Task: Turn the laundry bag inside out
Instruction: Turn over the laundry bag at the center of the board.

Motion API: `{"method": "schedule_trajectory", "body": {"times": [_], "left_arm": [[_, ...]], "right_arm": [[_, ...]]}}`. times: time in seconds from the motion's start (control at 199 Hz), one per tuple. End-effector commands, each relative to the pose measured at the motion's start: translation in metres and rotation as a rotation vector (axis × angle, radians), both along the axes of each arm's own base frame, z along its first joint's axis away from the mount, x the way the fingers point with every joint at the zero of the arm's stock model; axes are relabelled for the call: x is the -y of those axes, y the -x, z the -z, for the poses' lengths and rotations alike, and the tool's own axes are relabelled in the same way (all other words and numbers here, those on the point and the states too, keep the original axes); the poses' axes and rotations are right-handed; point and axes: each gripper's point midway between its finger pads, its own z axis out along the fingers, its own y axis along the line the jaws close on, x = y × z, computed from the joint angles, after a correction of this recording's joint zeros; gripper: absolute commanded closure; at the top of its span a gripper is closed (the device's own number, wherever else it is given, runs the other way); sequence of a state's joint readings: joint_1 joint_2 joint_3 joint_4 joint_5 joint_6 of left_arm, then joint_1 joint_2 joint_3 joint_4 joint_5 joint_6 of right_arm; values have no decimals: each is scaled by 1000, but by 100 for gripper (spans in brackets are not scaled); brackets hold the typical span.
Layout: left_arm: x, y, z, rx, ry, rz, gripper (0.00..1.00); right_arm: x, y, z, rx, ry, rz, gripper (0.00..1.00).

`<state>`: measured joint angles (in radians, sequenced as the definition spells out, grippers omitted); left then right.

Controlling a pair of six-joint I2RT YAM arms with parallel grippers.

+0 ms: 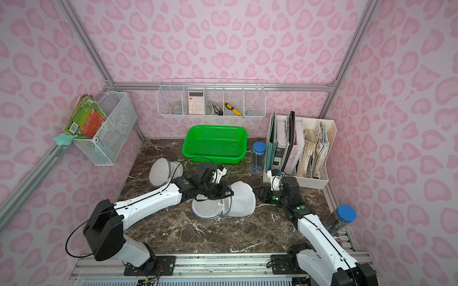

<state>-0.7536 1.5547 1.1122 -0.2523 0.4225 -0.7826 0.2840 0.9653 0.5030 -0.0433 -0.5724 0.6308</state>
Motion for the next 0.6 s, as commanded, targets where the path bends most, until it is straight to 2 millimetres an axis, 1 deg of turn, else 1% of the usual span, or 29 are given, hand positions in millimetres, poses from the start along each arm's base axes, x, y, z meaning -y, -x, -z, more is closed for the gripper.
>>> {"method": "schedule_trajectory", "body": {"times": [0.0, 0.096, 0.211, 0.322, 0.493, 0.558, 0.599], "left_arm": [[1, 2, 1, -7, -3, 17, 100], [2, 1, 0, -7, -3, 20, 100], [2, 1, -1, -3, -4, 23, 100], [5, -2, -3, 6, 2, 26, 100], [18, -14, -16, 38, 42, 32, 100], [21, -17, -15, 38, 42, 34, 100], [20, -19, -10, 32, 30, 29, 100]], "right_arm": [[-10, 0, -11, 30, -42, -56, 76], [-12, 2, -10, 22, -50, -69, 79], [-14, 2, -12, 22, -62, -83, 100], [-12, 0, -21, 40, -47, -72, 100], [-6, -2, -47, 102, -14, -54, 100], [-10, -1, -52, 100, -14, -69, 100], [-13, 0, -52, 101, -6, -82, 100]]}}
